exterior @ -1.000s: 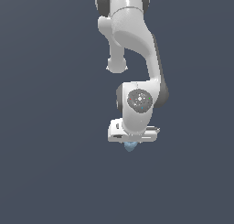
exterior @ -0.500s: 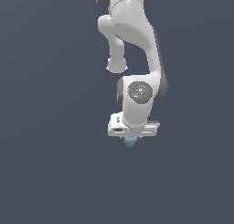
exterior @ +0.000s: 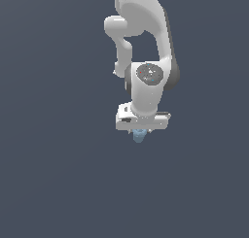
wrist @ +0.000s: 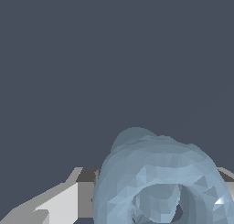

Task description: Pick up the object and move it to a goal position.

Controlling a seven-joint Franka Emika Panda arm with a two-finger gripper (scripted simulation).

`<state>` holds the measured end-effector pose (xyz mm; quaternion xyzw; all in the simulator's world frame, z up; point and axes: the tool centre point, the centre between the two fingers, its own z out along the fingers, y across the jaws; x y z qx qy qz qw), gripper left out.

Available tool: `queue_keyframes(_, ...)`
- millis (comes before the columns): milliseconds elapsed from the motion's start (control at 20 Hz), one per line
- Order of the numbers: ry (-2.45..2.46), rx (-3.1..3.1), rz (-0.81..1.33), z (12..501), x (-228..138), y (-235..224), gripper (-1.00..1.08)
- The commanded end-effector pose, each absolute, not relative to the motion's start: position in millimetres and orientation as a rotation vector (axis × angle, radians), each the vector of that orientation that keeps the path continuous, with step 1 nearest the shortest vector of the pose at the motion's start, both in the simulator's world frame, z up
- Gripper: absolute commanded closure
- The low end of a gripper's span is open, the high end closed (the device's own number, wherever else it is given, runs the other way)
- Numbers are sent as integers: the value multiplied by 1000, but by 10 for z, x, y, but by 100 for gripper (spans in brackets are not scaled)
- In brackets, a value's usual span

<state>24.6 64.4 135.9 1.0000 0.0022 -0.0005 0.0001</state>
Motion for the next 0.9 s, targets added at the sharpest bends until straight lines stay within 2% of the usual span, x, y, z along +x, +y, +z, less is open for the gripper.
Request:
queue_keyframes(0,7,3142,0,1483,91,652,108)
queue_keyframes(850,7,3141,0,2330,-929,710,108)
